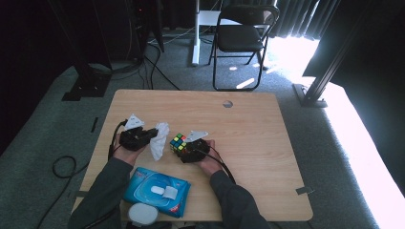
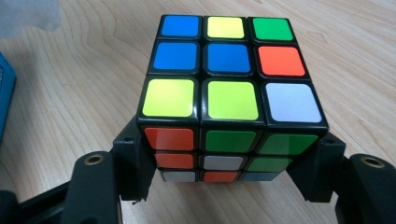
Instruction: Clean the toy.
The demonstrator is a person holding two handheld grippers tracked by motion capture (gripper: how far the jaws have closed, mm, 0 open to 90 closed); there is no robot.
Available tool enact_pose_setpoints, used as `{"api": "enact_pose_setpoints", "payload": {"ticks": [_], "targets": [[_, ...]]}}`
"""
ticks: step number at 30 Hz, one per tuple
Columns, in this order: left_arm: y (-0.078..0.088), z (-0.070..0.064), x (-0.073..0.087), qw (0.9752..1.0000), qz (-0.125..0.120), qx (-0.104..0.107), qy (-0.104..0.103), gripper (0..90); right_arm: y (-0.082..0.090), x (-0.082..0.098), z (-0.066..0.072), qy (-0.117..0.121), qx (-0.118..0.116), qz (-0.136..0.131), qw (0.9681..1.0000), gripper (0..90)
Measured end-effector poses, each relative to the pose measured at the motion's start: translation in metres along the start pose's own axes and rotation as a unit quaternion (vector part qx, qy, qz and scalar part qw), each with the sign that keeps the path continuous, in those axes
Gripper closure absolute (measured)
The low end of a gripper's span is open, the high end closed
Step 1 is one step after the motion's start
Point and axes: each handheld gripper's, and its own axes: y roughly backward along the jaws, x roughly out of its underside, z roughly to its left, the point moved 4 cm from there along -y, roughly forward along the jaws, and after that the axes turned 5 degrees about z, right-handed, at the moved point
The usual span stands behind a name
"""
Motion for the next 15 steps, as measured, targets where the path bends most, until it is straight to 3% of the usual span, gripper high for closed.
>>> {"api": "enact_pose_setpoints", "payload": {"ticks": [15], "targets": [[-0.023,-0.007,-0.008,0.9995,0.022,-0.014,-0.019,87.4,0.001,-0.005,0.002,0.003,-0.001,-0.005,1.0000,33.9]]}}
